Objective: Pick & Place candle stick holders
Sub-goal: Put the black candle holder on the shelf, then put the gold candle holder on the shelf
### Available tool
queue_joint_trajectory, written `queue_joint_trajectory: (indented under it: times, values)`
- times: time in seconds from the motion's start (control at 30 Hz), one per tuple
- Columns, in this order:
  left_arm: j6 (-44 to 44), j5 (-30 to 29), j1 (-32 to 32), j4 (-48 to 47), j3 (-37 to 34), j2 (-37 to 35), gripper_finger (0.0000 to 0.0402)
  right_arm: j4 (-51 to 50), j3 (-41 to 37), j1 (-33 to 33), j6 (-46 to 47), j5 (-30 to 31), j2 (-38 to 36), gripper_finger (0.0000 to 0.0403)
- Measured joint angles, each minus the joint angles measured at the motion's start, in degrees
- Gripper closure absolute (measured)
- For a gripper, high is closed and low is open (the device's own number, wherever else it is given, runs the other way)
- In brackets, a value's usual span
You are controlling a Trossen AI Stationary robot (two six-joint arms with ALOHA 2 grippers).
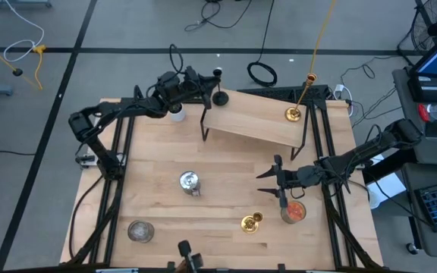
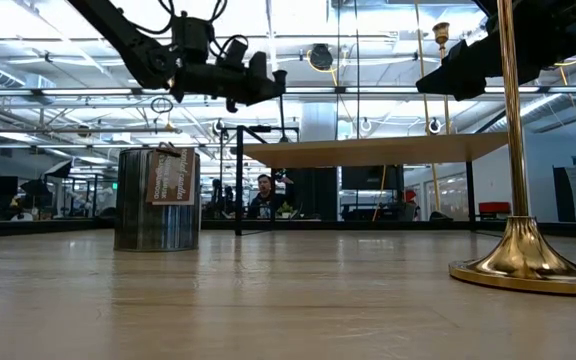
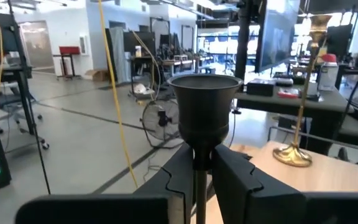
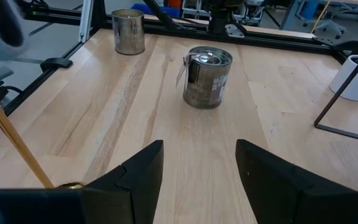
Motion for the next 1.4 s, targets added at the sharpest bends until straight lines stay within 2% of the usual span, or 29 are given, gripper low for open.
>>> queue_joint_trajectory:
  times: [0.3,0.7,0.9,1.0,1.1,1.3,1.4]
  values:
    - [1.54,4.38,0.21,-2.07,0.00,0.08,0.0347,0.00,0.00,0.00,0.01,0.04,0.00,0.0206]
    - [2.93,4.21,0.03,-3.26,0.00,0.08,0.0267,0.00,0.00,0.00,0.04,-0.61,0.00,0.0206]
    - [1.70,5.33,-0.44,-5.35,-0.07,-2.16,0.0239,0.07,-0.02,0.20,2.41,-10.58,0.03,0.0206]
    - [2.69,5.50,-0.54,-9.02,-0.07,-4.57,0.0237,1.94,-0.02,0.17,4.26,-10.61,1.12,0.0206]
    - [3.45,5.53,-0.92,-13.26,-0.07,-7.40,0.0236,5.38,-0.02,0.17,4.69,-10.92,4.21,0.0206]
    - [6.14,5.60,-2.42,-22.53,-0.07,-13.42,0.0236,11.03,-0.07,0.33,4.81,-23.51,12.03,0.0206]
    - [8.38,5.78,-3.68,-27.15,-0.09,-16.62,0.0236,19.18,-0.07,0.92,3.85,-24.09,16.06,0.0206]
